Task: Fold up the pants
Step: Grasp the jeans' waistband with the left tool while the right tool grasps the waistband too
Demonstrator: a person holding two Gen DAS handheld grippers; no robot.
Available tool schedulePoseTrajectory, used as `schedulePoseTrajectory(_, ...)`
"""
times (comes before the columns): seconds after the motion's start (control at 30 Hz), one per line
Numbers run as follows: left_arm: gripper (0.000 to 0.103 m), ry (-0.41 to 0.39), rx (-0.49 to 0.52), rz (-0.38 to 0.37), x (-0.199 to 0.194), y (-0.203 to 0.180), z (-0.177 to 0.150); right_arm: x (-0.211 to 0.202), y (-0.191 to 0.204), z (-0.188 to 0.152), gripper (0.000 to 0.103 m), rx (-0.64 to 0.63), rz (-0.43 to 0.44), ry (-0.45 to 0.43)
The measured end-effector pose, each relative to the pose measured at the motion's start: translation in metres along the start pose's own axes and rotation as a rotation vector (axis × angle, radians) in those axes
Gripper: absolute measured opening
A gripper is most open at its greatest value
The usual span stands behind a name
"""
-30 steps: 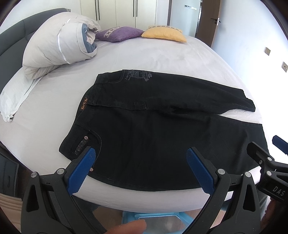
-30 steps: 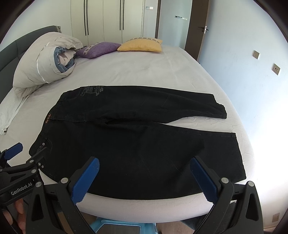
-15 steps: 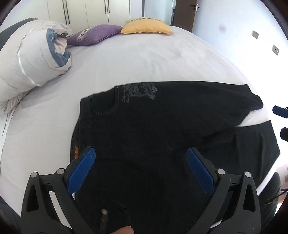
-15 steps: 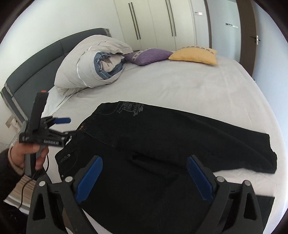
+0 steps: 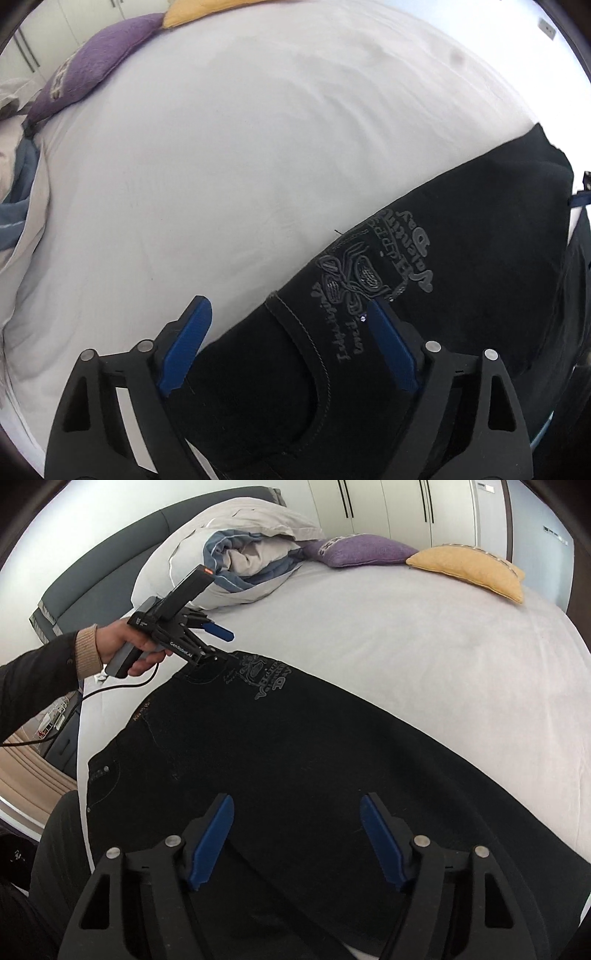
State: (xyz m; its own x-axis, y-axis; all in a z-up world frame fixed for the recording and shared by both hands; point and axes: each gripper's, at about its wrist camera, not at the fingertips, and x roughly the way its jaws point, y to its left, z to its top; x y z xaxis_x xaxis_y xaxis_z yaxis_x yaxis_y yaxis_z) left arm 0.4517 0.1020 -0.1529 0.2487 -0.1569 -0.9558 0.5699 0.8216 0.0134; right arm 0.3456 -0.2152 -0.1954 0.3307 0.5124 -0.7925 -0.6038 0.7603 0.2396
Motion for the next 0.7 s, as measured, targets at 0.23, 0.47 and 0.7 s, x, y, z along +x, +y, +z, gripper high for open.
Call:
schedulePoseTrajectory(0.23, 0.066, 0.082, 0.012, -0.124, 0.037, 0.023, 0.011, 0.027, -0.01, 0.02, 0.069, -0.024, 0.045, 0.029)
schedulePoseTrajectory(0.47, 0.013, 0.06, 0.042, -0.171, 0.033, 0.017, 0.011, 0.051, -0.006, 0.053, 0.063, -0.082, 0.036, 0.058)
schedulePoseTrajectory(0.7, 0.007, -0.116, 0.143, -0.023, -0.007, -0.011, -0.006, 0.074, 0.002, 0.092, 0.052, -0.185, 0.026, 0.092)
